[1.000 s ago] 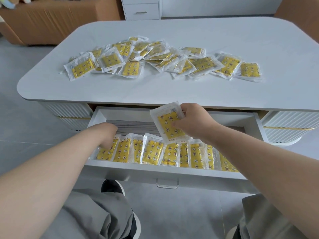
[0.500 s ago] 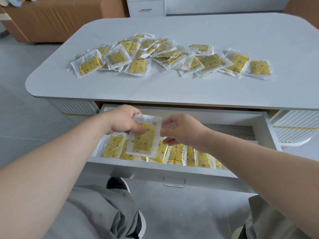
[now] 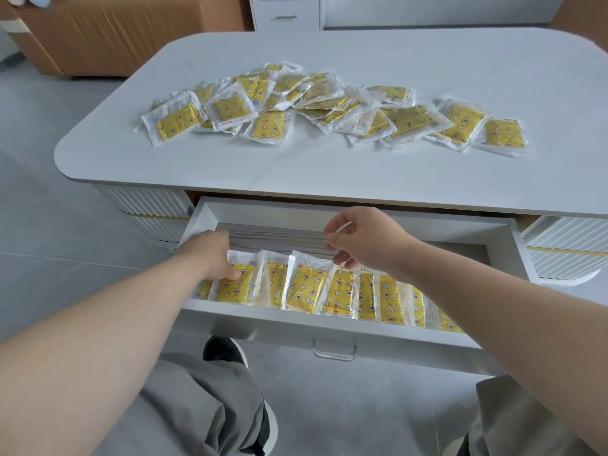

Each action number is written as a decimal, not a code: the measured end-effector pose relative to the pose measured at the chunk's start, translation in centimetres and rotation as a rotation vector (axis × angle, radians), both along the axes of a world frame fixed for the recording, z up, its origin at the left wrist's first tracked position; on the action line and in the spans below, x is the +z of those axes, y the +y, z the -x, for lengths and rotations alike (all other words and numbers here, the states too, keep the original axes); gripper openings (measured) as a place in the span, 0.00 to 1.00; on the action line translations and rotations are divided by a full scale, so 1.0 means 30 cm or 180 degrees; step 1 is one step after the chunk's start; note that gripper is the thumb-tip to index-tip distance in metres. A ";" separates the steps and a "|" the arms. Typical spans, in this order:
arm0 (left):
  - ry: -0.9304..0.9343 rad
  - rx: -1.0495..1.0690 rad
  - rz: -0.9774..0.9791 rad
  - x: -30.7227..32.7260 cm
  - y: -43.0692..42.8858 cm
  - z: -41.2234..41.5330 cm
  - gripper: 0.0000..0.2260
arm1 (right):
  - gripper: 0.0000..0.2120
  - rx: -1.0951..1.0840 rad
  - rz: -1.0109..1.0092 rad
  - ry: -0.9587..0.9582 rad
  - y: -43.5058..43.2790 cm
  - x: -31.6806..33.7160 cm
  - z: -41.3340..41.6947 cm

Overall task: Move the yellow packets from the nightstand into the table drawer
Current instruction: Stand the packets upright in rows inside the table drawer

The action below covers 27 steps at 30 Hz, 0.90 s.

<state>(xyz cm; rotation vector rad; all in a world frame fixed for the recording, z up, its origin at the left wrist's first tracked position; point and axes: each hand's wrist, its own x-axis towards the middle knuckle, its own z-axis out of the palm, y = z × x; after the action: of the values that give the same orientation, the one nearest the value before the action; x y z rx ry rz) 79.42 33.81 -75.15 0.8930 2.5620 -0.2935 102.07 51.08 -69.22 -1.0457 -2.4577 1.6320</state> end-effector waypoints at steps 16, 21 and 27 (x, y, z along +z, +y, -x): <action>-0.0320 -0.0777 -0.1826 0.402 0.419 -0.341 0.11 | 0.14 -0.1108 -0.1918 -0.0092 0.313 0.107 -0.045; 0.0035 -0.1371 -0.2378 0.335 0.566 -0.385 0.16 | 0.25 -0.1238 -0.2448 -0.0935 0.457 0.070 -0.100; 0.0256 -0.1767 -0.1776 0.265 0.722 -0.432 0.30 | 0.33 -0.1155 -0.2339 -0.1487 0.562 0.052 -0.149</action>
<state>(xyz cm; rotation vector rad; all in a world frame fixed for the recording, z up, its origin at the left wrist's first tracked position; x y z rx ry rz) 92.39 55.46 -67.19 1.8277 2.4485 0.2598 106.52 67.93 -67.67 -1.6878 -2.5371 0.3387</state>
